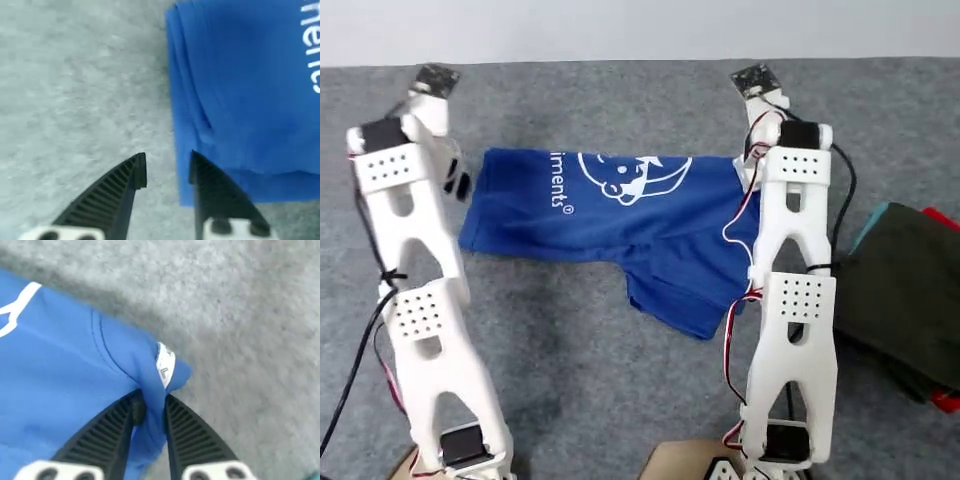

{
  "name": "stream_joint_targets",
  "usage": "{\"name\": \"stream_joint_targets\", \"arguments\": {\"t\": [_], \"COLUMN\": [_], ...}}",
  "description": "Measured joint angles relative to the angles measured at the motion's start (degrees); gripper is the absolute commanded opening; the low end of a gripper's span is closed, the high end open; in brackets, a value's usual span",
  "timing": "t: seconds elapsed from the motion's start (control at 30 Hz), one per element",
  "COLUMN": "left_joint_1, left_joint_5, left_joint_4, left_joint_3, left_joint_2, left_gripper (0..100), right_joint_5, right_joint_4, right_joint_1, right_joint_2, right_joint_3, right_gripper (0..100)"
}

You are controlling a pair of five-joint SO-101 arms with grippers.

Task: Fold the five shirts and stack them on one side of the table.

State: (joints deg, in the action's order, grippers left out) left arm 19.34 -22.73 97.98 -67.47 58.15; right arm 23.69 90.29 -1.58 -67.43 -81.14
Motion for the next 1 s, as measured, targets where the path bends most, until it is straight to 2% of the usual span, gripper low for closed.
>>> {"name": "stream_joint_targets", "arguments": {"t": [0.07, 0.23, 0.67, 0.87, 1.0], "left_joint_1": [-0.88, -3.43, -9.85, -10.29, -11.96], "left_joint_5": [1.67, 2.99, -1.85, -3.16, -5.10], "left_joint_4": [-0.97, -0.18, 0.88, -1.76, -5.10], "left_joint_3": [0.00, -1.32, 5.80, 10.46, 12.66], "left_joint_2": [0.88, 0.88, 1.23, 1.23, 1.23], "left_gripper": [19, 19, 19, 10, 8], "right_joint_5": [0.00, 0.00, 0.00, 0.00, 0.00], "right_joint_4": [3.25, 9.93, 10.20, 10.20, 10.29], "right_joint_1": [0.35, 2.99, 6.86, 6.24, 5.63], "right_joint_2": [0.00, 0.00, 9.14, 10.55, 10.55], "right_joint_3": [-2.99, -11.34, -12.22, -12.22, -12.22], "right_gripper": [22.5, 22.4, 22.3, 22.3, 17.7]}}
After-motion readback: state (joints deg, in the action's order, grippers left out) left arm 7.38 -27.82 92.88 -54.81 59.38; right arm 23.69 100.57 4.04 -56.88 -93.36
